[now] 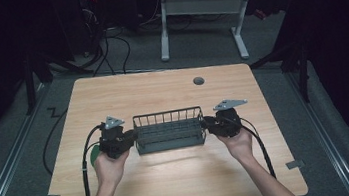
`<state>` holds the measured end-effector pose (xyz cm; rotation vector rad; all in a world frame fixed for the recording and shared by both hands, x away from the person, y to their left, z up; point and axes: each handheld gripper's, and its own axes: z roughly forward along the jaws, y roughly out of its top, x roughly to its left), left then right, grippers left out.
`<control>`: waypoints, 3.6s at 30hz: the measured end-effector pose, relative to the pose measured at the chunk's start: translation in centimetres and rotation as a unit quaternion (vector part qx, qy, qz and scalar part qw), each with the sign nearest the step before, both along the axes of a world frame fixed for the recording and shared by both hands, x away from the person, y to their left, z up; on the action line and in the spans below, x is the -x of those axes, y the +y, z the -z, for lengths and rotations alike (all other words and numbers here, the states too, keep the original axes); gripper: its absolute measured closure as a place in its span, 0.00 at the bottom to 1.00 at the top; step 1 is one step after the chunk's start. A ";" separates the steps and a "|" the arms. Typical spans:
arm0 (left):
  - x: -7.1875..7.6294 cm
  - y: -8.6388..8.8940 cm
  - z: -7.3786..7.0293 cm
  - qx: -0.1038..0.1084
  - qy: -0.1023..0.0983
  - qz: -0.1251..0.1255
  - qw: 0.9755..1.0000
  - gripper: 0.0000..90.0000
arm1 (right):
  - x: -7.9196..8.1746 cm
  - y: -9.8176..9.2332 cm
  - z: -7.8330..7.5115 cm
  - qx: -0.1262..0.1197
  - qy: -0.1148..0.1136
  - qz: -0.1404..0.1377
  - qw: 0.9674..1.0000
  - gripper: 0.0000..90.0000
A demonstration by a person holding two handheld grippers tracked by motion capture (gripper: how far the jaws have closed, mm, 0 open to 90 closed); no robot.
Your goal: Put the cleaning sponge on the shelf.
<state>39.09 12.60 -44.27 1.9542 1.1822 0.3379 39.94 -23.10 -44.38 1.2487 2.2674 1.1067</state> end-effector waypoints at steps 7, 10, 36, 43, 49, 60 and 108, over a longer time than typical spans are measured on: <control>0.5 0.6 0.3 0.007 0.004 -0.006 1.000 0.71 | 0.7 -0.4 0.2 -0.017 -0.006 0.004 1.000 0.62; 0.7 0.9 0.5 0.014 0.003 -0.008 1.000 0.60 | 1.1 -0.8 0.2 -0.038 -0.017 0.013 0.999 0.57; 3.5 5.2 0.7 0.035 -0.030 -0.048 0.998 0.31 | 4.2 -7.2 2.3 -0.043 -0.047 0.105 0.992 0.51; 4.3 7.4 1.0 0.034 -0.022 -0.079 0.996 0.28 | 4.9 -9.2 4.5 -0.019 -0.029 0.140 0.990 0.44; 4.8 9.2 1.2 0.032 -0.019 -0.107 0.994 0.27 | 5.2 -10.3 6.0 -0.006 -0.017 0.156 0.988 0.45; 4.8 12.4 3.6 0.035 0.009 -0.162 0.986 0.34 | 6.5 -12.0 8.4 0.026 -0.008 0.197 0.980 0.45; 1.9 13.4 7.3 0.070 0.060 -0.168 0.981 0.76 | 6.9 -12.1 8.6 0.056 0.001 0.207 0.977 0.43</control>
